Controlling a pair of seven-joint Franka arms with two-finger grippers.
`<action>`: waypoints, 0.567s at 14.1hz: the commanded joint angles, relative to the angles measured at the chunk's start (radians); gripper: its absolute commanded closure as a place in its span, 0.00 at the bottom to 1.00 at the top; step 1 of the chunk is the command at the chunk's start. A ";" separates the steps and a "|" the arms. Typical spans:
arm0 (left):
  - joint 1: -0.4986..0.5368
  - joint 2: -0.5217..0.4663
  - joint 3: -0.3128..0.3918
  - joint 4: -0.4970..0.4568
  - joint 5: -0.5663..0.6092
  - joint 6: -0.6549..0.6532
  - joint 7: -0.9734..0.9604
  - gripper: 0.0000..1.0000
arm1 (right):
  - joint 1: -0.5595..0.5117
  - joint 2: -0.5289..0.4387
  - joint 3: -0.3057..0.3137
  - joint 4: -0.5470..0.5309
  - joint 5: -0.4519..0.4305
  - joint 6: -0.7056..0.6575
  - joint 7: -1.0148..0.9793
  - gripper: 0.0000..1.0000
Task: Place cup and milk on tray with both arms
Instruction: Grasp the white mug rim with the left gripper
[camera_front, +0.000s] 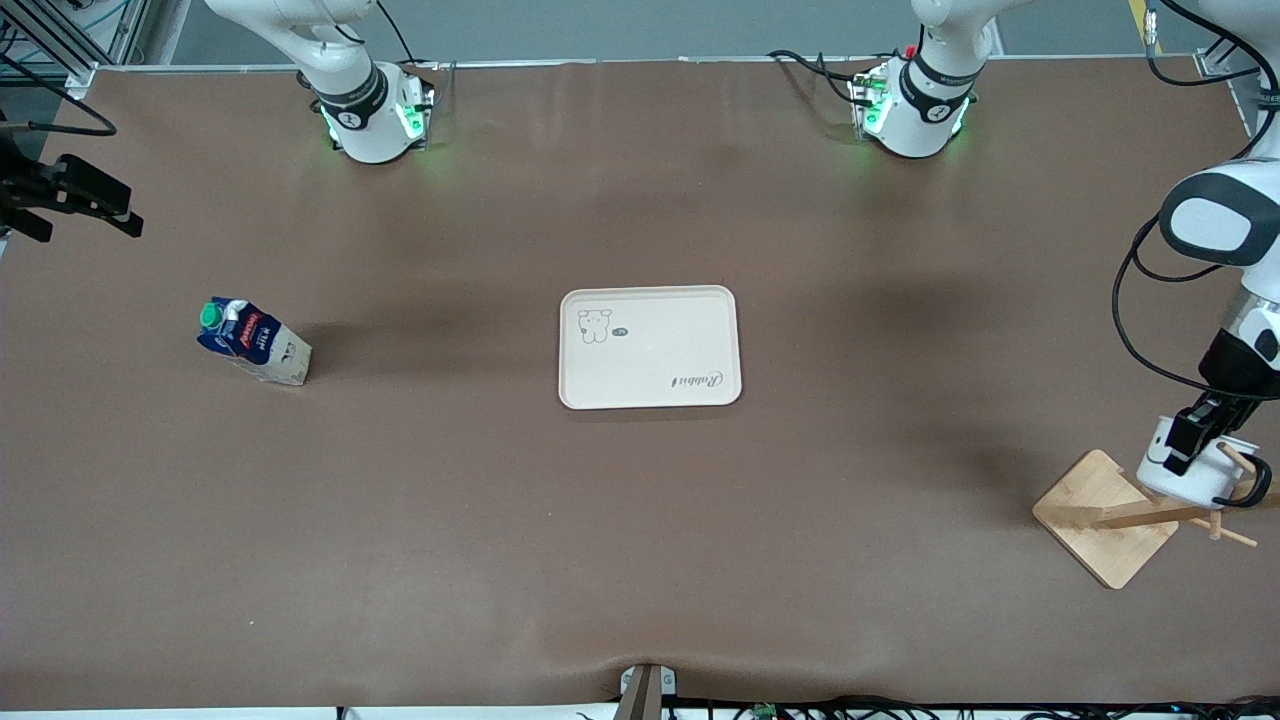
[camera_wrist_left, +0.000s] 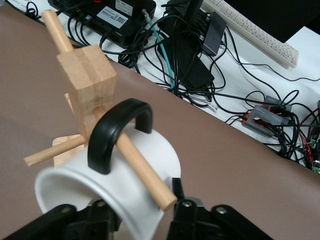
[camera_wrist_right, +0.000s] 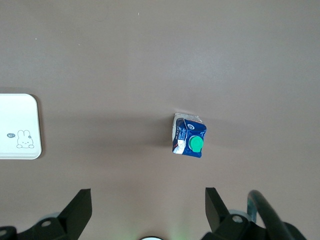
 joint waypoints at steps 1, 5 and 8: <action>0.000 0.025 -0.028 0.036 -0.022 0.010 0.004 0.76 | -0.017 0.008 0.009 0.017 0.017 -0.014 0.008 0.00; -0.005 0.021 -0.057 0.036 -0.022 0.010 0.017 1.00 | -0.016 0.008 0.009 0.015 0.017 -0.014 0.008 0.00; -0.005 -0.010 -0.065 0.017 -0.022 0.007 0.017 1.00 | -0.017 0.008 0.009 0.015 0.017 -0.014 0.008 0.00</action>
